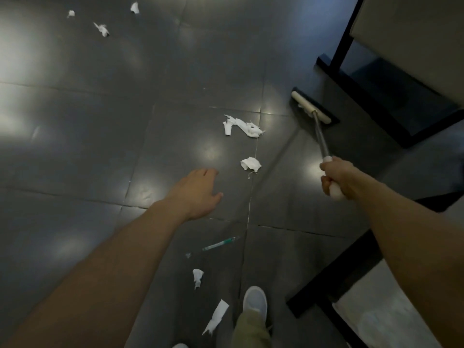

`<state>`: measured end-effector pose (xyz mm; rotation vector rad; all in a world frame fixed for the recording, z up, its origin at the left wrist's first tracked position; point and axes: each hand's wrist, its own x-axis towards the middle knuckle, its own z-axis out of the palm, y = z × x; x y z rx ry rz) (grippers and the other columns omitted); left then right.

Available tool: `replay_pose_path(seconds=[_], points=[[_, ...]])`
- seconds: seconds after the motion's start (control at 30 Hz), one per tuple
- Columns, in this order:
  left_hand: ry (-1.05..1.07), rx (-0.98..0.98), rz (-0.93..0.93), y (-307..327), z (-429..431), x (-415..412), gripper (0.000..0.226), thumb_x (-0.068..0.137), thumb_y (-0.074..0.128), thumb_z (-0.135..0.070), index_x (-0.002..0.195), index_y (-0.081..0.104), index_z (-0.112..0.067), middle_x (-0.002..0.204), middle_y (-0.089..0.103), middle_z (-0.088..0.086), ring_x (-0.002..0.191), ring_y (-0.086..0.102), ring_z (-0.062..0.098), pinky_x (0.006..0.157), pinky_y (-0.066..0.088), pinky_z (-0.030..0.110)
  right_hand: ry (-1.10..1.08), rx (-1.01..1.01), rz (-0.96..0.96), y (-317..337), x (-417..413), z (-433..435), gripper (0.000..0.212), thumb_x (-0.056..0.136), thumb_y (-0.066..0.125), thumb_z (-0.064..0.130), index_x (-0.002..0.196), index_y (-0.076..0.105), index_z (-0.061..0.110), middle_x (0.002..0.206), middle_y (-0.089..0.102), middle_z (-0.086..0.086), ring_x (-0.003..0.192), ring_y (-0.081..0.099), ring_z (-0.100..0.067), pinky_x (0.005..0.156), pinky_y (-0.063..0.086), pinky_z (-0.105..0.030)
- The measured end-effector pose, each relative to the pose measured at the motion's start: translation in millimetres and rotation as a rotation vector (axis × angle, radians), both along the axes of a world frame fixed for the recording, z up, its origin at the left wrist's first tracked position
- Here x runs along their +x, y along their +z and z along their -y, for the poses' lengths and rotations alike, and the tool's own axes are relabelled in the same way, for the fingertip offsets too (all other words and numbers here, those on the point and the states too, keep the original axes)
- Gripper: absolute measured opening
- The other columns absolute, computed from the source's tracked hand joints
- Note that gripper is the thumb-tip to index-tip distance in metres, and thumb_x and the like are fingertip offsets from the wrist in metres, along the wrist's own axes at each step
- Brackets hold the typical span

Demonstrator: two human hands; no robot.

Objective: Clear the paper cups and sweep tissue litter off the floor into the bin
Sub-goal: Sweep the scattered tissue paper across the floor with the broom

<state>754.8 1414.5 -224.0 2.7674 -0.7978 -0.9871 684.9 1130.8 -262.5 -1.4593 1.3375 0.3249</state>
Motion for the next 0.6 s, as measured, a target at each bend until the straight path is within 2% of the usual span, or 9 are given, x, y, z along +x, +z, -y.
replay_pose_path(seconds=[0.13, 0.27, 0.43, 0.6], points=[[0.012, 0.027, -0.012, -0.6, -8.6, -7.7, 0.061, 0.096, 0.047, -0.037, 0.147, 0.025, -0.014, 0.15, 0.032, 0.007, 0.138, 0.028, 0.023, 0.112, 0.027, 0.034, 0.166, 0.0, -0.024, -7.8, -9.1, -23.8, 0.028, 0.1, 0.037, 0.013, 0.128, 0.037, 0.015, 0.069, 0.044, -0.01, 0.053, 0.039, -0.014, 0.046, 0.037, -0.027], [0.007, 0.021, -0.002, 4.9, -30.7, -27.7, 0.059, 0.096, 0.048, -0.036, 0.146, 0.026, -0.014, 0.149, 0.033, 0.007, 0.138, 0.028, 0.023, 0.111, 0.026, 0.033, 0.328, 0.007, -0.003, -7.8, -31.9, -68.6, 0.03, 0.099, 0.035, 0.014, 0.129, 0.039, 0.014, 0.065, 0.044, -0.01, 0.048, 0.039, -0.015, 0.039, 0.036, -0.024], [-0.047, 0.014, 0.023, 8.9, -76.7, -66.2, 0.06, 0.096, 0.048, -0.036, 0.147, 0.025, -0.013, 0.151, 0.031, 0.006, 0.138, 0.028, 0.022, 0.112, 0.024, 0.032, 0.448, -0.014, -0.015, -2.9, -84.4, -137.5, 0.027, 0.099, 0.036, 0.014, 0.126, 0.04, 0.014, 0.065, 0.045, -0.011, 0.046, 0.039, -0.016, 0.043, 0.037, -0.028], [-0.118, 0.034, 0.02, 9.5, -137.4, -118.9, 0.061, 0.096, 0.047, -0.036, 0.147, 0.023, -0.013, 0.151, 0.031, 0.008, 0.139, 0.028, 0.023, 0.112, 0.024, 0.033, 0.522, -0.11, -0.1, -19.6, -162.6, -202.6, 0.055, 0.098, 0.039, 0.018, 0.149, 0.022, 0.028, 0.088, 0.051, -0.015, 0.053, 0.048, -0.018, 0.037, 0.038, -0.023]])
